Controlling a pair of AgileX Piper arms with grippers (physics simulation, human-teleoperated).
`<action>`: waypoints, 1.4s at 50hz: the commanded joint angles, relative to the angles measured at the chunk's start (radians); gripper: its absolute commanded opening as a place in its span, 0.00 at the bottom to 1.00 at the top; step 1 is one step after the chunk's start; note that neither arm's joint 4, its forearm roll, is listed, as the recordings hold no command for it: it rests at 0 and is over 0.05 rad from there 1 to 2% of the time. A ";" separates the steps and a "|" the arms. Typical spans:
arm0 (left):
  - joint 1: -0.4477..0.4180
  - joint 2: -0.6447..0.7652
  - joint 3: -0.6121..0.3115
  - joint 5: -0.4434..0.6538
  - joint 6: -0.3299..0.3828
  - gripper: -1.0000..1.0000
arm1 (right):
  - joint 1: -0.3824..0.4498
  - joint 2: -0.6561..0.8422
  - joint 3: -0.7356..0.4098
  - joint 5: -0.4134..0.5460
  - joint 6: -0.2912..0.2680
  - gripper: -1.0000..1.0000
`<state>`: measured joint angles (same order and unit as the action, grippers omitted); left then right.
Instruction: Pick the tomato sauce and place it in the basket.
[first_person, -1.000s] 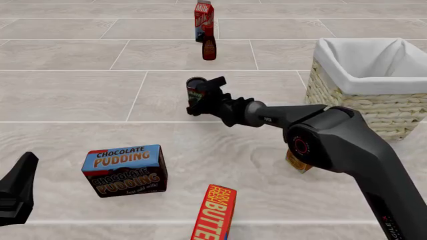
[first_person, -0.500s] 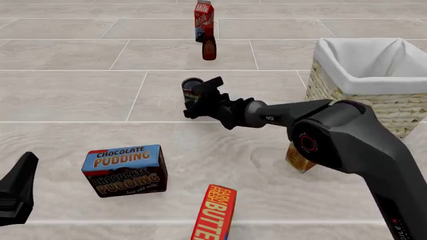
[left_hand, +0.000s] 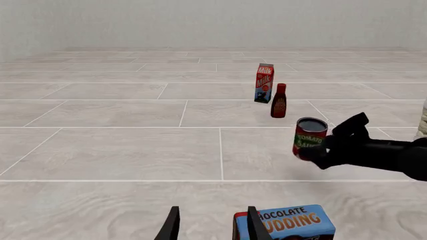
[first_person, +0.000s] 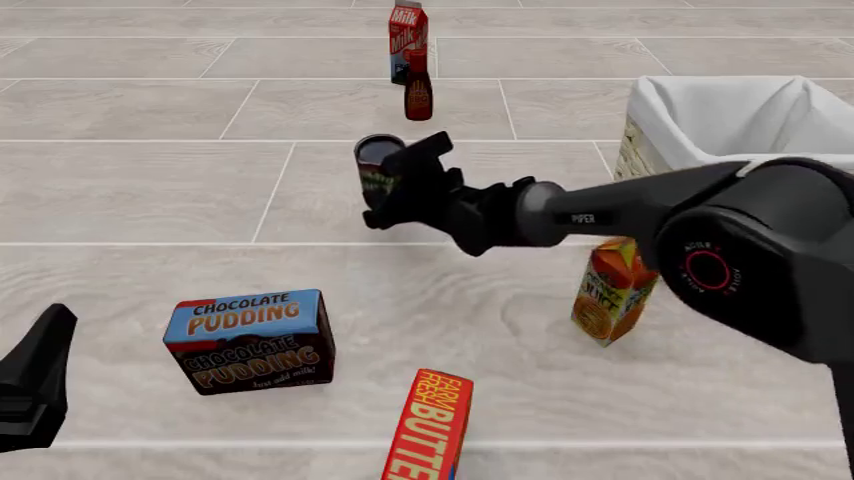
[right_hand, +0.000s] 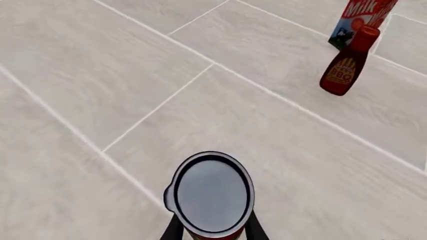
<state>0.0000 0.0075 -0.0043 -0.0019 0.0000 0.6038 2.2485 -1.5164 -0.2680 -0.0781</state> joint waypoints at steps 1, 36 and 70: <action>0.000 0.000 0.000 0.000 0.000 1.00 | 0.013 -0.130 0.118 -0.023 -0.001 0.00; 0.000 0.000 0.000 0.000 0.000 1.00 | 0.018 -0.454 0.233 0.083 -0.010 0.00; 0.000 0.000 0.000 0.000 0.000 1.00 | -0.092 -0.647 0.184 0.259 -0.038 0.00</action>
<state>0.0000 0.0075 -0.0043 -0.0019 0.0000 0.5550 1.6577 -1.3156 -0.0553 -0.1242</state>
